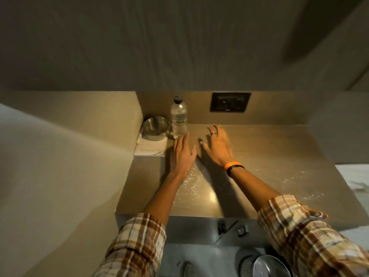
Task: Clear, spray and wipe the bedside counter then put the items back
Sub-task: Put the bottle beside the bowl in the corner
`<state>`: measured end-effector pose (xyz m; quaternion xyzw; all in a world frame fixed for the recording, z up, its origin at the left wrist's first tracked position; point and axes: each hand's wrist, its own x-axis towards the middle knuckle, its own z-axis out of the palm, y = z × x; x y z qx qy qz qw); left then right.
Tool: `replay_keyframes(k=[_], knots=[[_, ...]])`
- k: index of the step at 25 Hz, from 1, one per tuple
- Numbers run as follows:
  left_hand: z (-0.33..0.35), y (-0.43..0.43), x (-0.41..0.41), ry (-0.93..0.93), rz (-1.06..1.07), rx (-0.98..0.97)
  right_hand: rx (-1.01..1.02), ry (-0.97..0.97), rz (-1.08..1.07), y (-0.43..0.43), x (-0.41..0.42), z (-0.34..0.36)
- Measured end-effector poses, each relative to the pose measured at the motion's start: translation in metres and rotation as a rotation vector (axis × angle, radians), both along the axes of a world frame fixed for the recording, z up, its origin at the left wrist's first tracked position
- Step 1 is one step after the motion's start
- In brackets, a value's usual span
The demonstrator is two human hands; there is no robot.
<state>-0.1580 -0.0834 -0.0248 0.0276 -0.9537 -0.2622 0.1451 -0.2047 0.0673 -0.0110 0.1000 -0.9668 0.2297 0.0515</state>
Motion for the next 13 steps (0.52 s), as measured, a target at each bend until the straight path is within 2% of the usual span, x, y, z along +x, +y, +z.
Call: replay_keyframes(k=[2, 5, 8, 13], knots=[[-0.010, 0.034, 0.012, -0.002, -0.132, -0.180, 0.156, 0.056, -0.008, 0.048, 0.023, -0.007], [-0.022, 0.097, 0.024, -0.053, -0.284, -0.261, 0.276, 0.075, -0.075, 0.128, 0.058, -0.009], [-0.029, 0.177, 0.044, -0.116, -0.410, -0.300, 0.306, 0.044, -0.187, 0.216, 0.097, -0.011], [-0.031, 0.314, 0.075, -0.118, -0.575, -0.342, 0.263, -0.012, -0.326, 0.342, 0.149, -0.025]])
